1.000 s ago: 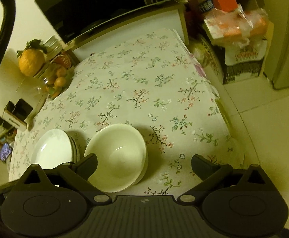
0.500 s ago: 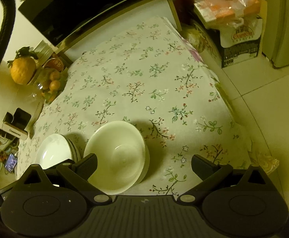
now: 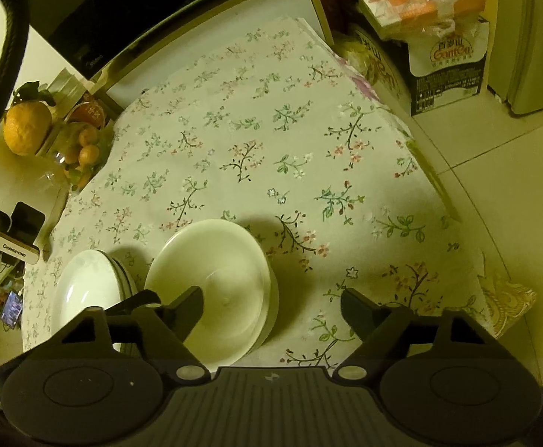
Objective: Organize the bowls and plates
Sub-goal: 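Reach both grippers to the rim of the nested bowls and close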
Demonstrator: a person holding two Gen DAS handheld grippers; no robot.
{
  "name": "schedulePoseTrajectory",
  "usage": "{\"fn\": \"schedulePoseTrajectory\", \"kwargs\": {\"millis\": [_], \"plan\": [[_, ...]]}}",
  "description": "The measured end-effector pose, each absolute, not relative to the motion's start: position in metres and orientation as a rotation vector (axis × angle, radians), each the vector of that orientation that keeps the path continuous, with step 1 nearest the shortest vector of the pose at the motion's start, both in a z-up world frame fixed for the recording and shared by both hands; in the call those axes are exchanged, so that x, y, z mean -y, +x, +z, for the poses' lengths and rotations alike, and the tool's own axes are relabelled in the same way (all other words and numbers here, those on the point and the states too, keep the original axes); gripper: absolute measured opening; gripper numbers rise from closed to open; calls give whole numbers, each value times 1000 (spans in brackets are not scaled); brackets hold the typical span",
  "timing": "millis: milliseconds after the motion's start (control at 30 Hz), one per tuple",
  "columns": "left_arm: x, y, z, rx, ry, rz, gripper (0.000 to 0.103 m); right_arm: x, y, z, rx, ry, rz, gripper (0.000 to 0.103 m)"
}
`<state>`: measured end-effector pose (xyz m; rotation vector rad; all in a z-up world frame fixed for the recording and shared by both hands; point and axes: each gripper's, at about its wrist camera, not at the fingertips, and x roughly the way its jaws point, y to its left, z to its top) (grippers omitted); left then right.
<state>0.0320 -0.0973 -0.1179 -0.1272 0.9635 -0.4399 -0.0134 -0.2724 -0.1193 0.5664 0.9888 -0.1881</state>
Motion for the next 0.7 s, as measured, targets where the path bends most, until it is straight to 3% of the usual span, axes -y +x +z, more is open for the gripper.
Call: {"fn": "schedulePoseTrajectory", "kwargs": {"millis": [433, 467, 533, 567, 600, 667, 700], "plan": [[111, 39, -135, -977, -35, -456, 35, 264, -6, -130, -1021, 528, -191, 55], [112, 40, -139, -994, -32, -452, 33, 263, -6, -131, -1025, 523, -190, 51], [115, 41, -146, -1021, -27, -458, 19, 261, -4, -134, -1034, 515, -190, 42], [117, 41, -149, -1030, -17, -464, 16, 260, -3, -136, -1040, 511, -192, 33], [118, 40, -150, -1028, -8, -465, 16, 259, -2, -137, -1045, 508, -192, 22], [119, 40, -149, -1020, -2, -465, 15, 257, 0, -139, -1052, 501, -181, 11], [117, 40, -147, -1022, -13, -467, 14, 255, 1, -139, -1051, 495, -175, 11]]}}
